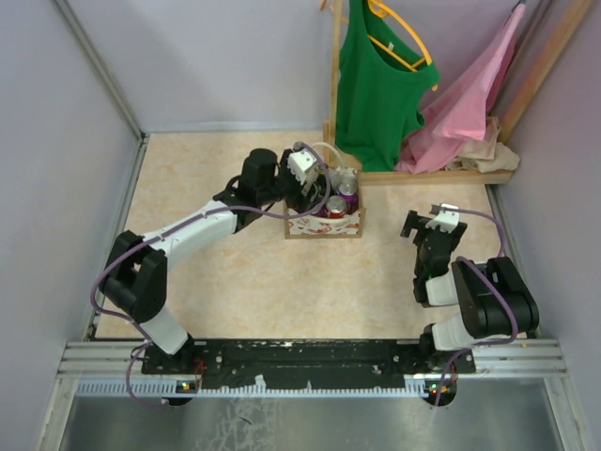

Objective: Take the beverage out of the canvas bag

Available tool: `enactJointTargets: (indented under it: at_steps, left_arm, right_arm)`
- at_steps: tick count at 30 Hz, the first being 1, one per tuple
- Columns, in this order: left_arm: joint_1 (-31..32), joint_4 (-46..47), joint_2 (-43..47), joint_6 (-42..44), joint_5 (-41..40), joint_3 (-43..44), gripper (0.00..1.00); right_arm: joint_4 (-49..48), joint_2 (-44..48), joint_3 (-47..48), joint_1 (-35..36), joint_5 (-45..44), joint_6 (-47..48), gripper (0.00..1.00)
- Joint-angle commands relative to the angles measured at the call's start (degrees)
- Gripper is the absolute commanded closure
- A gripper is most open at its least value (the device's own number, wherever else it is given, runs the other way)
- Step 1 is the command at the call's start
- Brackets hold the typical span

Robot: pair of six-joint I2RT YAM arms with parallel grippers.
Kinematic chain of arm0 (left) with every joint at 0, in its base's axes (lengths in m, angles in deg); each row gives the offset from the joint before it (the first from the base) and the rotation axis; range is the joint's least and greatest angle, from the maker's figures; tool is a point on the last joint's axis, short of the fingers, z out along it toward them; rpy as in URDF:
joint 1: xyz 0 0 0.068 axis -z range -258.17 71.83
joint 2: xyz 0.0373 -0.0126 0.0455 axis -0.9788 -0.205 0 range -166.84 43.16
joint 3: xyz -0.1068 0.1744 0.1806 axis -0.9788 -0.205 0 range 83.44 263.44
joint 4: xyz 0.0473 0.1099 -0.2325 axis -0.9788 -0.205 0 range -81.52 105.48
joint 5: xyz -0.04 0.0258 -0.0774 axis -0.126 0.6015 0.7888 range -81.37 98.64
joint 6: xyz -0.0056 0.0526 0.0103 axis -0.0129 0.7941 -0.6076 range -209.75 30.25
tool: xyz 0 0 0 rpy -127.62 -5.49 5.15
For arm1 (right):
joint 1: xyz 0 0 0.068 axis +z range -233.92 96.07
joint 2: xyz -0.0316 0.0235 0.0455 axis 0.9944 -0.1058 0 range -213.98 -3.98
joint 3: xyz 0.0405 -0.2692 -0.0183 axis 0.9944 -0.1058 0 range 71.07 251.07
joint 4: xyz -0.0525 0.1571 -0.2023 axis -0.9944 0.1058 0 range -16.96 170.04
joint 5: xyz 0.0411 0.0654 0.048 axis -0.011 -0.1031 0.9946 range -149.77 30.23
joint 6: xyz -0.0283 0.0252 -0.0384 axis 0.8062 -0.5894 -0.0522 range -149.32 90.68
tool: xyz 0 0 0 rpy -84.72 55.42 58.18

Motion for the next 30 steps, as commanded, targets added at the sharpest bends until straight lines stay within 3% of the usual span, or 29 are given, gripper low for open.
enactJointTargets:
  at_steps: [1, 10, 18, 30]
  left_arm:
    - [0.7, -1.5, -0.7, 4.1, -6.6, -2.4, 0.12]
    - [1.6, 2.4, 1.2, 7.9, -9.8, -8.4, 0.1]
    - [1.8, 10.8, 2.1, 11.4, -7.6, -12.7, 0.06]
    - [1.8, -4.7, -0.8, 19.1, -1.6, 0.8, 0.0]
  right_arm:
    - [-2.4, 0.5, 1.3, -0.3, -0.2, 0.0, 0.01]
    - [-2.4, 0.5, 1.3, -0.3, -0.2, 0.1, 0.01]
    - [-2.4, 0.5, 1.3, -0.3, -0.1, 0.1, 0.01]
    - [-2.4, 0.5, 1.3, -0.3, -0.2, 0.1, 0.01]
